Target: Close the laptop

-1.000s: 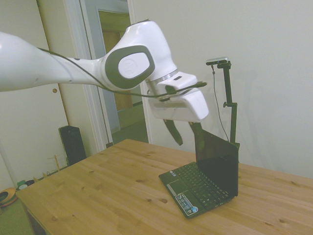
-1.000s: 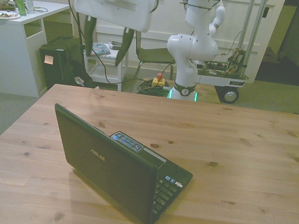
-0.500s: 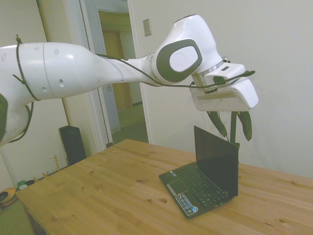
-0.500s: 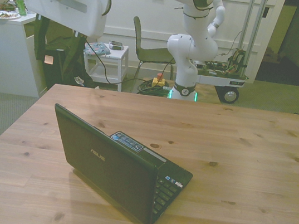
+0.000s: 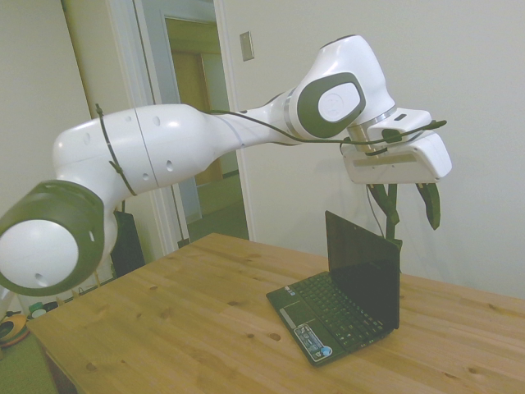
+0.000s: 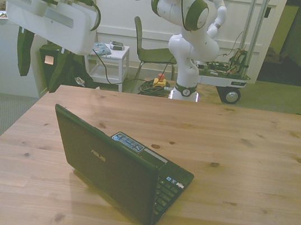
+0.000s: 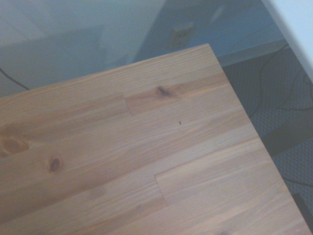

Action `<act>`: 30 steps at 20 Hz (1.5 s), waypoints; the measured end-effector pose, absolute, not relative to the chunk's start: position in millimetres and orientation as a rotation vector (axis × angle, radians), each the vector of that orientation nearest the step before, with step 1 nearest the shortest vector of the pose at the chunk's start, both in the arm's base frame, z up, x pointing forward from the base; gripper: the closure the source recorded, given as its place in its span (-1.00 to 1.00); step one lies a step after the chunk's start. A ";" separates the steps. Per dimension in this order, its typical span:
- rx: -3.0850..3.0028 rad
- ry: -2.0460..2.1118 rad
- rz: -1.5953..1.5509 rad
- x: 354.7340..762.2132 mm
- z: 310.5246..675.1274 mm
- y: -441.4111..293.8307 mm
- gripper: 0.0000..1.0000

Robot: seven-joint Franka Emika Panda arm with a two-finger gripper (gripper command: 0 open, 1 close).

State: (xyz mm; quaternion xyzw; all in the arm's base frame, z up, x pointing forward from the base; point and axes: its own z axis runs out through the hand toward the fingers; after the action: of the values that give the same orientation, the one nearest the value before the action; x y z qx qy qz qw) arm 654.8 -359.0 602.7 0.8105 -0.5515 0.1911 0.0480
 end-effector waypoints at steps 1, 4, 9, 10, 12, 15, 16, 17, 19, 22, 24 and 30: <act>2.475 -1.677 0.578 660.3 600.4 -355.5 1.00; 2.484 -1.662 0.564 673.9 593.2 -345.3 1.00; 2.516 -1.658 0.568 687.2 583.7 -334.6 1.00; 2.518 -1.661 0.570 688.3 583.5 -333.3 1.00; 2.526 -1.665 0.563 689.8 582.3 -330.0 1.00; 2.534 -1.663 0.563 692.0 580.6 -327.2 1.00; 2.535 -1.662 0.562 692.4 580.4 -326.5 1.00; 2.538 -1.662 0.562 692.7 580.3 -325.8 1.00; 2.544 -1.663 0.562 694.0 580.1 -323.3 1.00; 2.552 -1.663 0.562 697.2 579.7 -316.6 1.00; 2.561 -1.660 0.562 699.6 579.4 -311.5 1.00; 2.575 -1.668 0.547 706.6 573.1 -299.5 1.00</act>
State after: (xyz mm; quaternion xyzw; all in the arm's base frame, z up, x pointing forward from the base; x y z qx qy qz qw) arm 706.6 -299.5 573.1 0.8262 -0.5352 0.1754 0.0127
